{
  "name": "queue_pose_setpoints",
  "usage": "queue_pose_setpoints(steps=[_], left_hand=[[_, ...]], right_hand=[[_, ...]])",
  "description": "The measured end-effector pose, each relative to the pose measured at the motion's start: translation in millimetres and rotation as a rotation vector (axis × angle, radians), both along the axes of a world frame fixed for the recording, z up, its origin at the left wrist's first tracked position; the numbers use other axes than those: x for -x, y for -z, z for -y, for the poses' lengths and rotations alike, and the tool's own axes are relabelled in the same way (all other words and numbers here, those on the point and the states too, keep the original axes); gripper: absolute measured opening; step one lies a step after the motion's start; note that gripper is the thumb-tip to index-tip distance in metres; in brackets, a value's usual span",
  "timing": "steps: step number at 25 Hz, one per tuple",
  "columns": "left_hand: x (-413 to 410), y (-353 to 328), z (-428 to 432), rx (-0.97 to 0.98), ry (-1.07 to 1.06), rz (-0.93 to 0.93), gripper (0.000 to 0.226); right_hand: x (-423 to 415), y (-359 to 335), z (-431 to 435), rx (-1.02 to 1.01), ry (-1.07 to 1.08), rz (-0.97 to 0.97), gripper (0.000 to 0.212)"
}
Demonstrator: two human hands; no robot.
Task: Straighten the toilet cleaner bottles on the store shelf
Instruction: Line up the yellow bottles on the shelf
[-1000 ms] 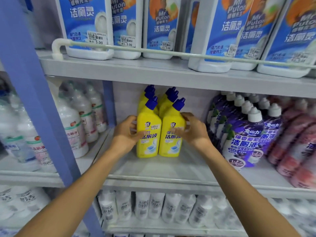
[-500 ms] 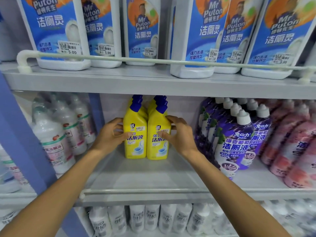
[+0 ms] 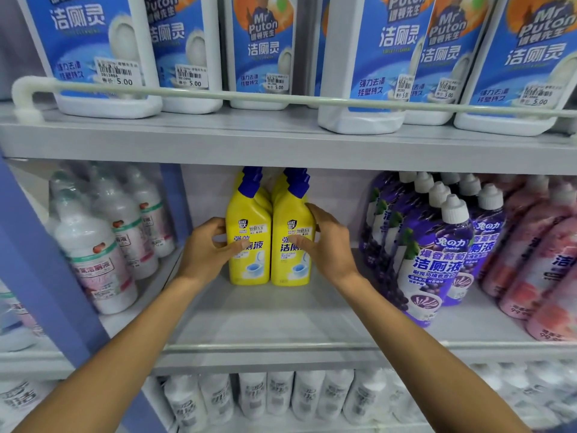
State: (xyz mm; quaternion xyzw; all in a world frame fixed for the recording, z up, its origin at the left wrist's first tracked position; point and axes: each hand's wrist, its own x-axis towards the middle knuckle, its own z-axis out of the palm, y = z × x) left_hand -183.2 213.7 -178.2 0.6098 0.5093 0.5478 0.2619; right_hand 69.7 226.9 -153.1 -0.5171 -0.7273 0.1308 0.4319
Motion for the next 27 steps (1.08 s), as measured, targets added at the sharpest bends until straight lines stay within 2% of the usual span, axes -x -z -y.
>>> queue_pose_setpoints(steps=[4,8,11,16,24,27], left_hand=[[-0.4,4.0,2.4,-0.006,0.008,0.035,0.048],[0.5,5.2,2.1,0.000,0.006,0.043,0.056],[-3.1,13.3,4.8,0.038,0.000,0.057,0.062],[-10.7,17.2,9.2,0.042,-0.034,0.071,0.054],[-8.6,18.7,10.2,0.071,-0.040,0.074,0.058],[-6.5,16.9,12.0,0.102,-0.013,0.097,0.041]], right_hand=[[7.7,2.0,5.4,-0.029,0.000,-0.054,0.068],[0.8,7.5,0.5,0.006,-0.003,-0.109,0.079],[0.7,8.9,-0.8,0.055,-0.008,-0.164,0.078],[5.6,16.5,-0.3,0.061,0.000,-0.269,0.076],[1.6,7.5,9.3,0.153,-0.043,-0.346,0.075],[-0.6,0.2,13.3,0.215,-0.081,-0.327,0.071]])
